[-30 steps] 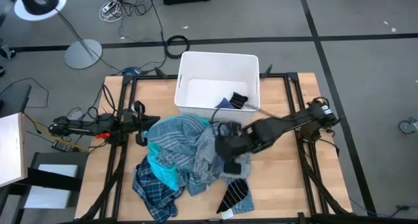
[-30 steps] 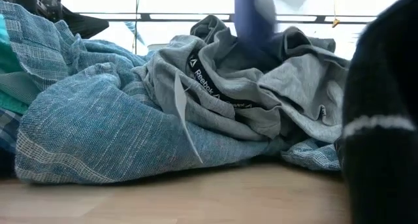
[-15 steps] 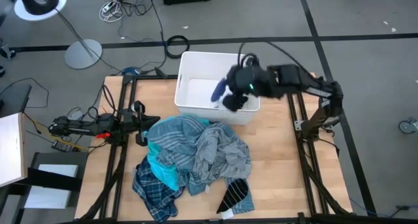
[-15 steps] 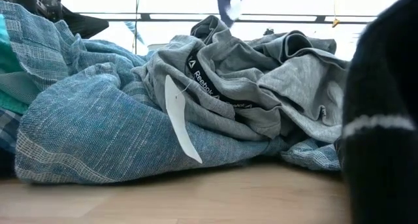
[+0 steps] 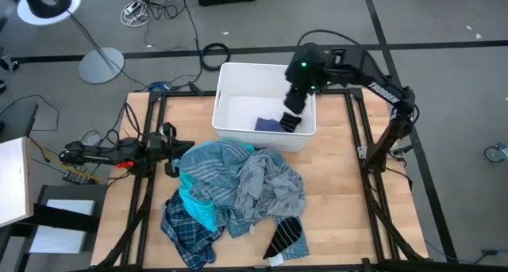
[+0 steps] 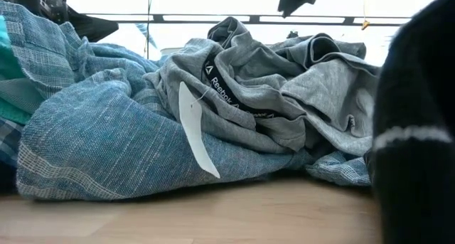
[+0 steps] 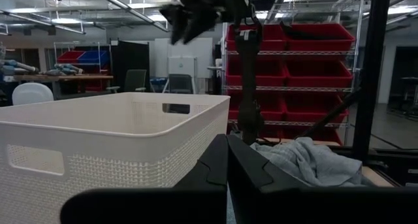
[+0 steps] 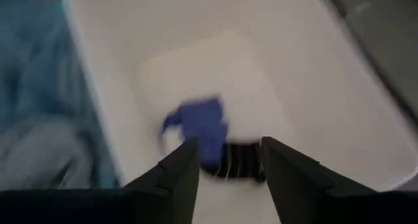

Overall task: Sort clothes
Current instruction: Put the black sock into the white bin

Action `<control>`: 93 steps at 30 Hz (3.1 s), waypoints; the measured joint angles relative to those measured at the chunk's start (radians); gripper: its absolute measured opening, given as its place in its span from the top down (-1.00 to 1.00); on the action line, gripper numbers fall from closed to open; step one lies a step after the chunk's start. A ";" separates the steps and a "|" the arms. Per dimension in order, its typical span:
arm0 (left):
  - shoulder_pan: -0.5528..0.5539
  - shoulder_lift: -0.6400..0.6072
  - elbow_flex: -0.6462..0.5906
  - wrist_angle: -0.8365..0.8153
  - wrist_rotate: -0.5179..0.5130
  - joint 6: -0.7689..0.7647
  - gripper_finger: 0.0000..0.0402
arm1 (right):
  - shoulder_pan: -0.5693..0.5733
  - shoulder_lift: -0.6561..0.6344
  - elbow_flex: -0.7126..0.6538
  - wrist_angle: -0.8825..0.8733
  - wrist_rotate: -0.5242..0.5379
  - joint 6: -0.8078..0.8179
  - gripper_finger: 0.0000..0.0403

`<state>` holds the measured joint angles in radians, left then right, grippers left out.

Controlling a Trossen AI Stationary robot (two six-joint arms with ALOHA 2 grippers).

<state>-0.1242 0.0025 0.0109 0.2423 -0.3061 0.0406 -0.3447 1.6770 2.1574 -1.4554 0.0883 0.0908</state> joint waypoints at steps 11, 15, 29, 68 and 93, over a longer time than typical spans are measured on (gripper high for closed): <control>0.000 0.000 0.000 0.000 0.000 0.000 0.97 | 0.310 -0.119 -0.075 -0.116 -0.083 0.158 0.23; 0.000 0.000 0.000 0.000 0.000 0.000 0.97 | 0.513 -0.121 -0.146 -0.113 0.013 0.378 0.28; 0.000 0.000 0.000 0.000 0.000 0.000 0.97 | 0.939 0.093 -0.463 0.216 0.076 1.142 0.31; 0.000 0.000 0.000 0.000 0.000 0.000 0.97 | 0.963 0.118 -0.231 0.073 0.383 1.240 0.99; 0.000 0.000 0.000 0.000 0.000 0.000 0.97 | 0.182 -0.015 -0.010 0.162 0.353 0.161 0.54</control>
<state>-0.1245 0.0028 0.0109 0.2420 -0.3061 0.0406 -0.1632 1.6617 2.1473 -1.2933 0.4415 0.2516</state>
